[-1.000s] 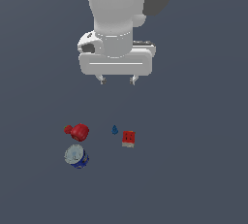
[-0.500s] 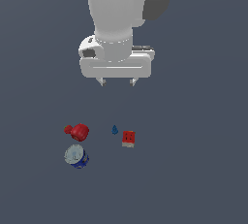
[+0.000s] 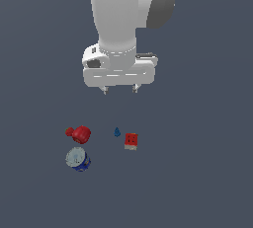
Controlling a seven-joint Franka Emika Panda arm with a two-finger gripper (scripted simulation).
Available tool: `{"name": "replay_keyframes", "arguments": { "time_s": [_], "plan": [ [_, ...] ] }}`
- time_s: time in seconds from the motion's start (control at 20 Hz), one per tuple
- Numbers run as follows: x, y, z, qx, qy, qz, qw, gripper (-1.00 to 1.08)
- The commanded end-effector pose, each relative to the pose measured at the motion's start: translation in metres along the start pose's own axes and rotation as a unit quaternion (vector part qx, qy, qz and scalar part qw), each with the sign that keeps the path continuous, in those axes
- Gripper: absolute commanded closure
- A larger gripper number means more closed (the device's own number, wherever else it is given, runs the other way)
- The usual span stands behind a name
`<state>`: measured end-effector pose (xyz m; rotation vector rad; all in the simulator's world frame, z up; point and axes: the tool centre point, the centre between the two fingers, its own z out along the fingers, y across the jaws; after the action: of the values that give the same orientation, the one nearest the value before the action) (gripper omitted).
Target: Pick up a designated object from a clutter of objects.
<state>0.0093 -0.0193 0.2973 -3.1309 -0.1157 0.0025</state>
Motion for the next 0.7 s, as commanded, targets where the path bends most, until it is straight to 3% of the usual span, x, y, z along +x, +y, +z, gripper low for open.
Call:
{"name": "replay_keyframes", "arguments": {
  "time_s": [0.0,0.3,0.65],
  "plan": [
    [0.004,0.0,0.007,-0.002,0.0,-0.024,0.9997,-0.92],
    [0.016,-0.002,0.029,-0.007,-0.002,-0.101,0.9949,-0.92],
    [0.031,-0.005,0.058,-0.012,-0.004,-0.199,0.9799,-0.92]
  ]
}}
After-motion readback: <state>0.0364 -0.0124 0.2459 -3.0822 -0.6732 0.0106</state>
